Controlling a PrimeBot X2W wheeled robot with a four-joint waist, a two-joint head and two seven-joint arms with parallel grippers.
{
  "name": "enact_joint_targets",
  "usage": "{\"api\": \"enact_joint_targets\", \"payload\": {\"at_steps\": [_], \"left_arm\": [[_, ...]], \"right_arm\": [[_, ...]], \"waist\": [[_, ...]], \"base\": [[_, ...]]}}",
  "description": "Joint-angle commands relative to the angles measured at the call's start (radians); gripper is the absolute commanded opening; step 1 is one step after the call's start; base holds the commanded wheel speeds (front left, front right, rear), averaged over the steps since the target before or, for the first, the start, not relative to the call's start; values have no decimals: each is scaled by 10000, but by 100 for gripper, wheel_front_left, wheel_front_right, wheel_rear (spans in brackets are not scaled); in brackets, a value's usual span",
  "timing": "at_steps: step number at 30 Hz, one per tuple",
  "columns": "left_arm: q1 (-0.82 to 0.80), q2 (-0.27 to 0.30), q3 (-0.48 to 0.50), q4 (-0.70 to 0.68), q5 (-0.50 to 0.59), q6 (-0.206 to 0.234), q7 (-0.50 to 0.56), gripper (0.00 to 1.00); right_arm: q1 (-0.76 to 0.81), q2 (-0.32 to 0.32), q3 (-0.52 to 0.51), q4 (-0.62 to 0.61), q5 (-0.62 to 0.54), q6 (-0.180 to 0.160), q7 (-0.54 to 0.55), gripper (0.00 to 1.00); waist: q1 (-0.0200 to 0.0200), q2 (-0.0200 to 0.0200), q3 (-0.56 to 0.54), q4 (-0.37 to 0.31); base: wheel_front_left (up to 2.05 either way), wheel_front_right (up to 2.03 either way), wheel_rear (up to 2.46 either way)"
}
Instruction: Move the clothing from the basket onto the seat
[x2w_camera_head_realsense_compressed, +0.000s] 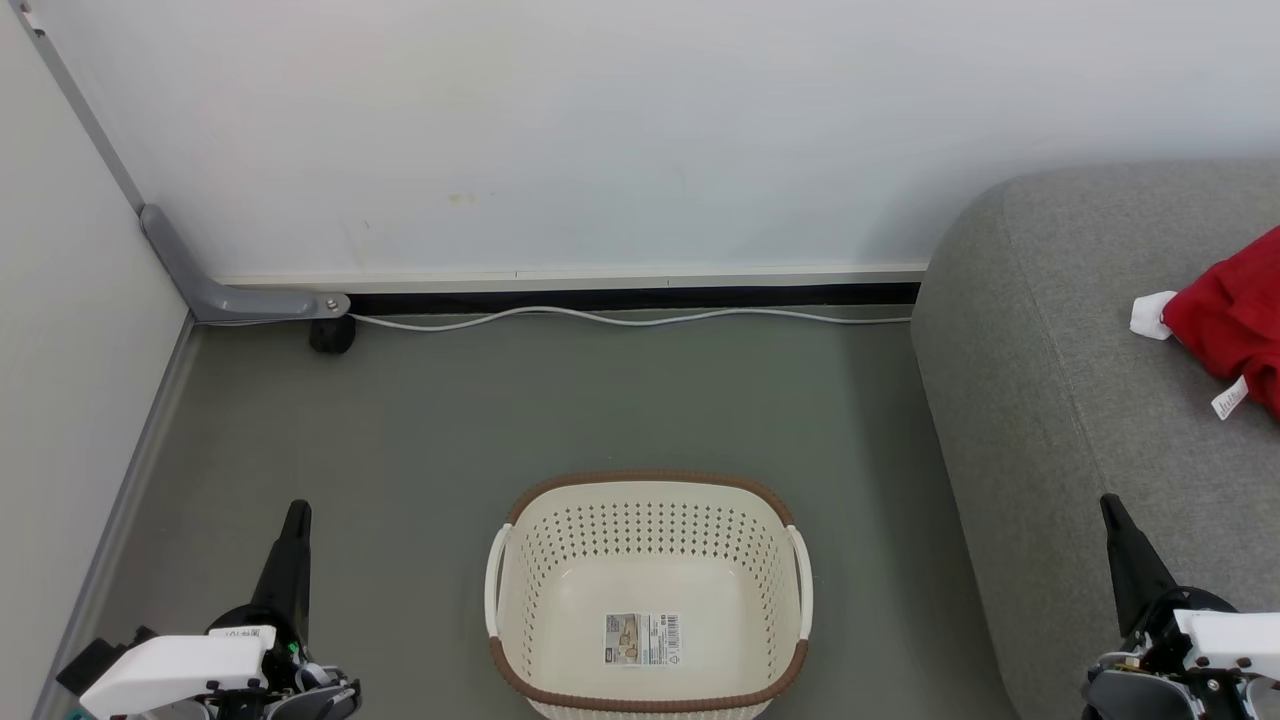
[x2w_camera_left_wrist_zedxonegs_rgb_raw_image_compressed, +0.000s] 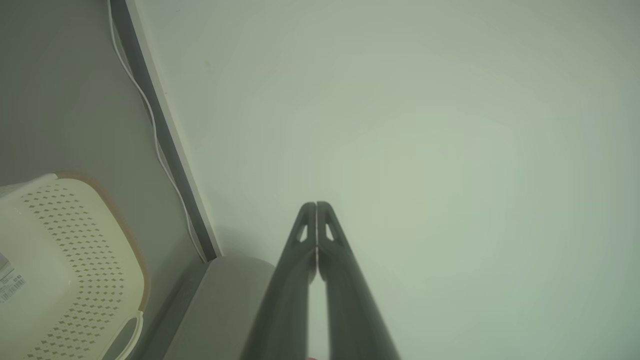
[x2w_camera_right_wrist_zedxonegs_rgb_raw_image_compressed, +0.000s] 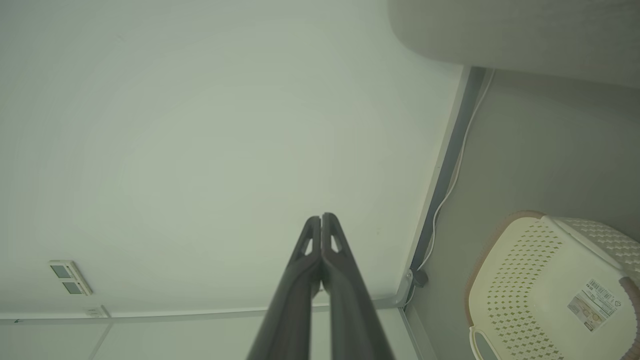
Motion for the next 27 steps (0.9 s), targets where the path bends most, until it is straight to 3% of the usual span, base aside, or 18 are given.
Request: {"api": "enact_joint_targets", "payload": {"at_steps": [1,27], "left_arm": [[-561,111,330,-223,55,-73,53,0],[-563,94,355,-223,75,-73,73,0]], "right_arm": [[-368,-101,170,-311,101,44,87,0],[-368,-101,169,-310,101,44,87,0]], "waist": [[-1,0,0,0],[-1,0,0,0]], "base": [[0,0,0],[0,0,0]]}}
